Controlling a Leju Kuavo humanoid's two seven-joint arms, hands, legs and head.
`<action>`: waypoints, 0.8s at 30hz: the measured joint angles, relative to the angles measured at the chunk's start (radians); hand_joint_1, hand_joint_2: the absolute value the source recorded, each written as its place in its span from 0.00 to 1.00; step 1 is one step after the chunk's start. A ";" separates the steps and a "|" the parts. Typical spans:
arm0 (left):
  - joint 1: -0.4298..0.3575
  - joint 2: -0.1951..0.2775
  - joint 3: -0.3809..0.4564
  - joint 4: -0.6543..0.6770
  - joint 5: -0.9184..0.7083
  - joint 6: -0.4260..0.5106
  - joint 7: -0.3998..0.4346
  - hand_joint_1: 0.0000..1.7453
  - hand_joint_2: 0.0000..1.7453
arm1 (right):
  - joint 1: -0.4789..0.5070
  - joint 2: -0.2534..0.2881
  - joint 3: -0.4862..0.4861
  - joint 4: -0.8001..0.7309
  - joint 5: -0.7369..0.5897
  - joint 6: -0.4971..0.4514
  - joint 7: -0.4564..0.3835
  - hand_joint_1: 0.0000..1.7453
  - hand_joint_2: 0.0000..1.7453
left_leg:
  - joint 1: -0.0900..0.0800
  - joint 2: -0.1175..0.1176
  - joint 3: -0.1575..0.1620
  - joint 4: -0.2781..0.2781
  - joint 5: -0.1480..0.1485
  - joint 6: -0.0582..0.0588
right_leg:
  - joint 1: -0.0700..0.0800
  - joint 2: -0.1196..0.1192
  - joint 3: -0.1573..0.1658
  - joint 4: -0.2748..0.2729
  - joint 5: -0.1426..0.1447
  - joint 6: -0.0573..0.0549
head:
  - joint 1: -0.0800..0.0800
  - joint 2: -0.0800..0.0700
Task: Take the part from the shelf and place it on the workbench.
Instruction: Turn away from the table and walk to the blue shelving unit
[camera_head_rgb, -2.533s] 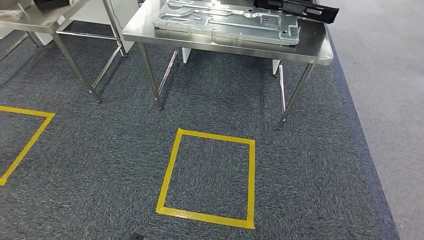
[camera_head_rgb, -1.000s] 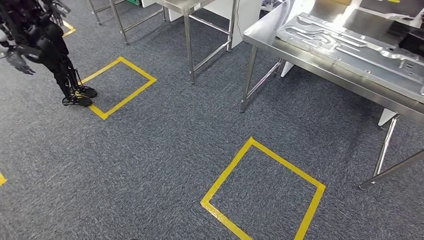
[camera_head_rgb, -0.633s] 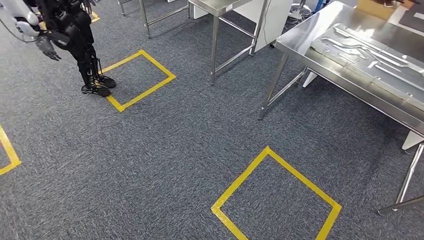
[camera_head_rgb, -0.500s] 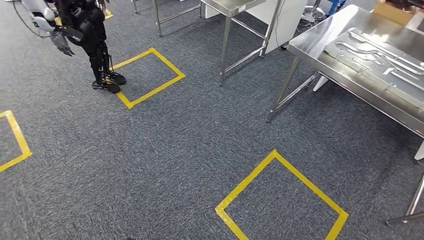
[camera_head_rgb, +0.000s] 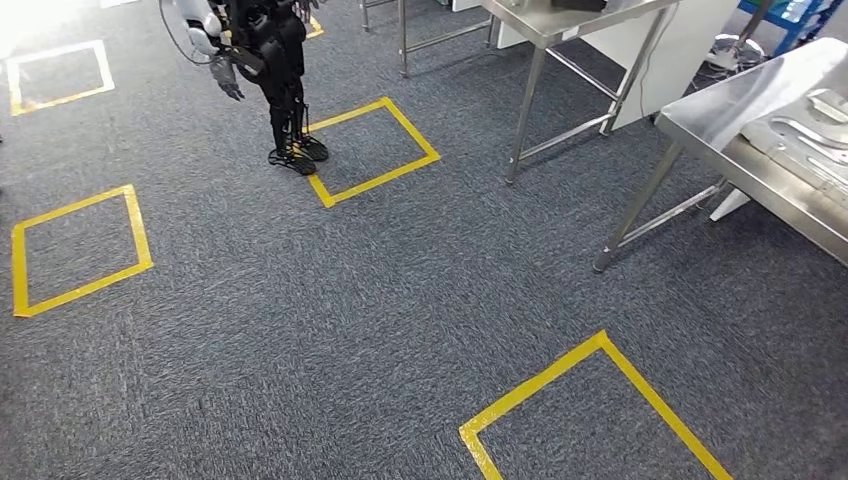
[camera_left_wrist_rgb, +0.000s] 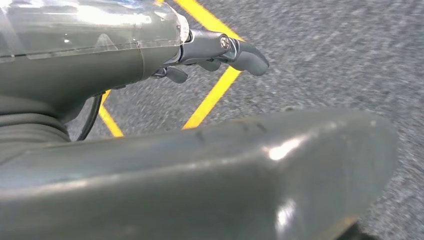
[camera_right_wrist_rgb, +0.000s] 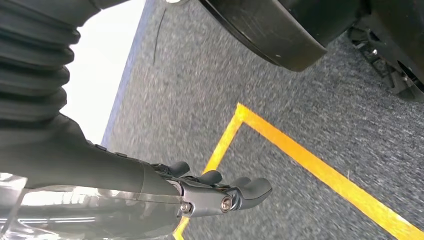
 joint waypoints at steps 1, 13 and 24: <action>0.001 0.001 0.000 0.000 0.000 0.000 0.000 0.00 0.00 | 0.000 0.000 0.000 0.000 0.002 0.000 -0.001 0.00 1.00 | 0.002 0.005 0.005 -0.004 0.011 -0.003 | 0.000 -0.014 0.001 0.002 -0.003 0.002 | 0.000 0.000; -0.005 0.008 0.005 0.000 -0.001 0.000 -0.003 0.00 0.00 | -0.007 -0.001 0.001 -0.001 0.015 -0.001 -0.015 0.00 1.00 | 0.003 0.013 0.147 -0.272 0.110 0.048 | -0.007 0.021 -0.053 0.182 -0.135 0.056 | 0.000 0.000; -0.009 0.008 0.009 0.000 -0.001 0.000 -0.001 0.00 0.00 | -0.015 -0.001 0.000 0.000 0.024 0.005 -0.016 0.00 1.00 | 0.014 -0.114 0.128 -0.265 0.124 -0.002 | -0.024 0.101 -0.029 0.048 -0.016 0.038 | 0.000 0.000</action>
